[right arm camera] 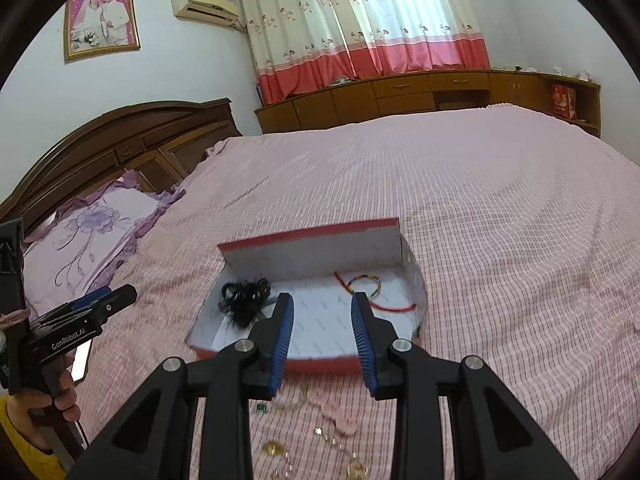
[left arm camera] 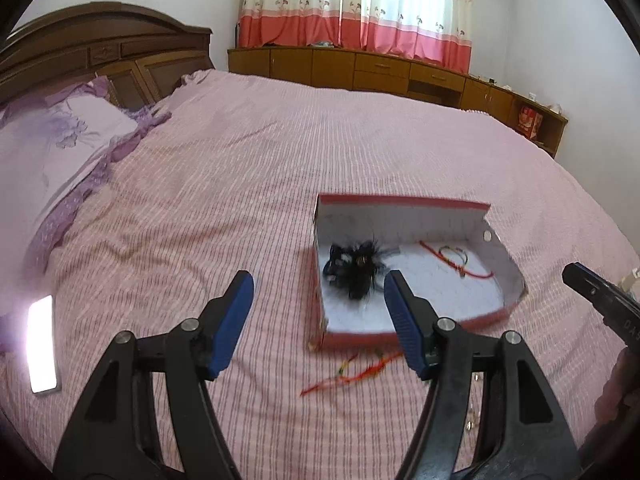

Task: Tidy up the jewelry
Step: 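Withdraw both grippers from the box toward the remaining jewelry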

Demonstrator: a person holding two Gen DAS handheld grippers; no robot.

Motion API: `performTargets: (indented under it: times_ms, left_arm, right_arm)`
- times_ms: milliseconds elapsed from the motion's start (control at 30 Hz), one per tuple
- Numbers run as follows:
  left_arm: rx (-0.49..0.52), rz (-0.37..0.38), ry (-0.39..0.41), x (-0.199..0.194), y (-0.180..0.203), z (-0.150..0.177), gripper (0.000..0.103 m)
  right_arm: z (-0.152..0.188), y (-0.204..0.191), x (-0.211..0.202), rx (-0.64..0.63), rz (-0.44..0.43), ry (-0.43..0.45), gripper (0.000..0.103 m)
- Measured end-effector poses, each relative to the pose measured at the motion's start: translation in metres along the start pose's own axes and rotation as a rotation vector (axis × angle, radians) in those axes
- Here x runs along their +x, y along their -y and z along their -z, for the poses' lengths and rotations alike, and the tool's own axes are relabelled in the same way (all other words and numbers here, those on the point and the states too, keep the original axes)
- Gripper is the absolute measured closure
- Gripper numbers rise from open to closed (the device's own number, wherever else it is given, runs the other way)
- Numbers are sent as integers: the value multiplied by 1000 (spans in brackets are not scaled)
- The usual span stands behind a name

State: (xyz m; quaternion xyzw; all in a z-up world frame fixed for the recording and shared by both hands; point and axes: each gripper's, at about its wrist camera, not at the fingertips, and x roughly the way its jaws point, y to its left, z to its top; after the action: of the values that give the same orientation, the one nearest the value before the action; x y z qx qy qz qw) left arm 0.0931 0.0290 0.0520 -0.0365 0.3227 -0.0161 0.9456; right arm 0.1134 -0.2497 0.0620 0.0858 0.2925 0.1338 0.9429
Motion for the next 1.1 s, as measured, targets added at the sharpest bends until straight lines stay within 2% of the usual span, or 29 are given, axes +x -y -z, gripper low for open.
performTargets:
  times_ms: [400, 733, 1100]
  left_arm:
    - [15, 34, -81, 5, 7, 37, 43]
    - [27, 35, -139, 19, 13, 55, 43]
    - [39, 34, -189, 42, 17, 65, 43]
  right_arm:
    - [47, 1, -11, -26, 17, -73, 70]
    - [86, 16, 8, 7, 28, -176, 70]
    - [112, 19, 34, -3, 44, -261, 70]
